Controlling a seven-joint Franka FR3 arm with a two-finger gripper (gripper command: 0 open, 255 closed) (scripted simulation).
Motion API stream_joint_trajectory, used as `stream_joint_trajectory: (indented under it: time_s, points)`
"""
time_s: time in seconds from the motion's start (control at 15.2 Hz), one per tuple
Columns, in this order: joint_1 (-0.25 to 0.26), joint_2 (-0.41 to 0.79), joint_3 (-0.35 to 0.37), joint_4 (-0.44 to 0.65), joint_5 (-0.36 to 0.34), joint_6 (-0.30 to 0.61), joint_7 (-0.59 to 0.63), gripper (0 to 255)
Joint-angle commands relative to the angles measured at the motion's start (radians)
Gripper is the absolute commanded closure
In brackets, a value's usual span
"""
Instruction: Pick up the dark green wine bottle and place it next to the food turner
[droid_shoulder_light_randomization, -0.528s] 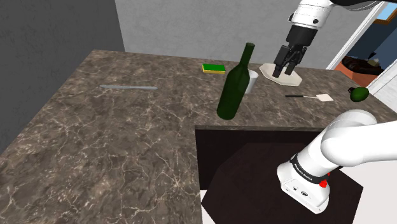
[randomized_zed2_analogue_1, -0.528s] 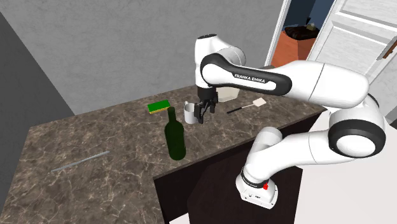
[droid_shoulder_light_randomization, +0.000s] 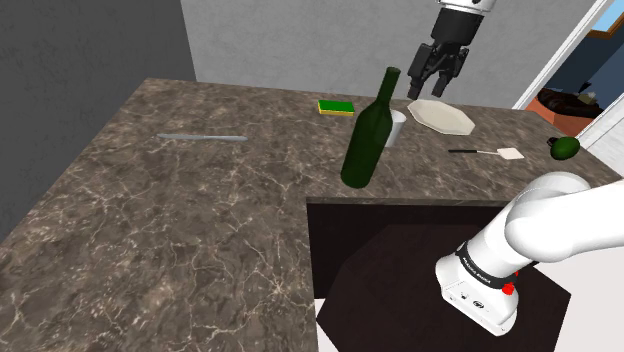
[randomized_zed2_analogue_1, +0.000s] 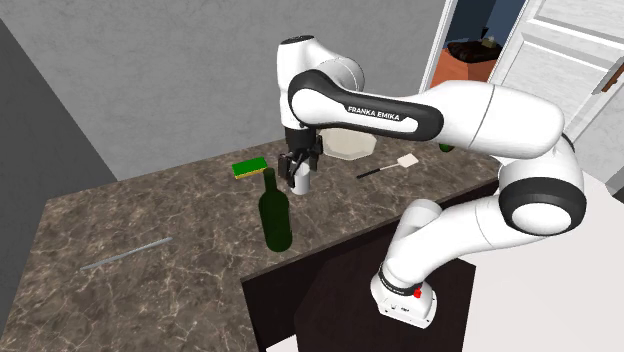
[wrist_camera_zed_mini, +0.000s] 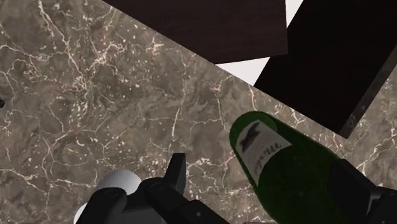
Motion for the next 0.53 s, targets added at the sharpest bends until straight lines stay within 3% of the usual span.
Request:
stream_joint_trajectory:
  time_s: [0.0, 0.4, 0.46]
  points:
    - [0.002, 0.058, 0.033, 0.076, 0.004, -0.001, 0.049, 0]
    - [0.003, 0.230, 0.129, 0.323, -0.012, -0.034, 0.199, 0]
    - [0.003, 0.225, 0.130, 0.305, -0.011, -0.021, 0.198, 0]
